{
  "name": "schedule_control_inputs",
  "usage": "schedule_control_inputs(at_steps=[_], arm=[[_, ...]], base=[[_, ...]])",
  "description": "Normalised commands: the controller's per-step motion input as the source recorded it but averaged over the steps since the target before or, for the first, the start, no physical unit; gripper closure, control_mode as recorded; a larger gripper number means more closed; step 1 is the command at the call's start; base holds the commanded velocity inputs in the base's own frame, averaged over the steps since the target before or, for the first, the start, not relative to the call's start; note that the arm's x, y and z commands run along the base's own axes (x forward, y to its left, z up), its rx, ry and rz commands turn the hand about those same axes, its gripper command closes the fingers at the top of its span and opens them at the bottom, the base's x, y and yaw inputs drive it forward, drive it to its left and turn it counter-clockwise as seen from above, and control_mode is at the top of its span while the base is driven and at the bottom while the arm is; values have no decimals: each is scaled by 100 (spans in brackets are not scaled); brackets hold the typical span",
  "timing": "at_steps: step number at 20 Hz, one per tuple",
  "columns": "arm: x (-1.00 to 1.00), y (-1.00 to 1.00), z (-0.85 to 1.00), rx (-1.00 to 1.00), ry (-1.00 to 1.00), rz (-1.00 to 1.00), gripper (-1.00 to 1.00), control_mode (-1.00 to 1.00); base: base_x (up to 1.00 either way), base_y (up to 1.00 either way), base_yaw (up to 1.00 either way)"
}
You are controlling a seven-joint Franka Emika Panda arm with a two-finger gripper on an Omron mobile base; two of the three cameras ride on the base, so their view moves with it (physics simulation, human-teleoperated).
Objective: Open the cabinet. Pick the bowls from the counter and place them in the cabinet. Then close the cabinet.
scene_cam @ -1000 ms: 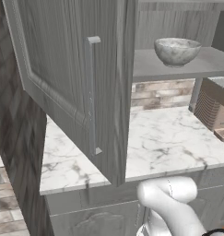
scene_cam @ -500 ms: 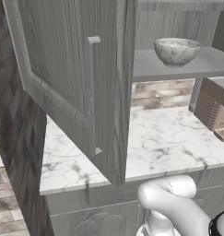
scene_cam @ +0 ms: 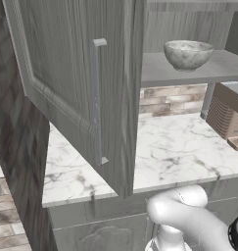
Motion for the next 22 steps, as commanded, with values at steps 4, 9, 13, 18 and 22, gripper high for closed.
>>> schedule_control_inputs(at_steps=[4,9,13,18,22], arm=[[24,31,-10,0,-4,1,-100,-100],[26,55,-33,0,-10,3,-100,-100],[61,57,-18,0,-18,2,-100,-100],[100,9,0,2,-12,3,-100,-100],[100,-2,4,12,-9,10,-100,-100]], base=[[0,0,0],[0,0,0],[0,0,0],[0,0,0],[0,0,0]])
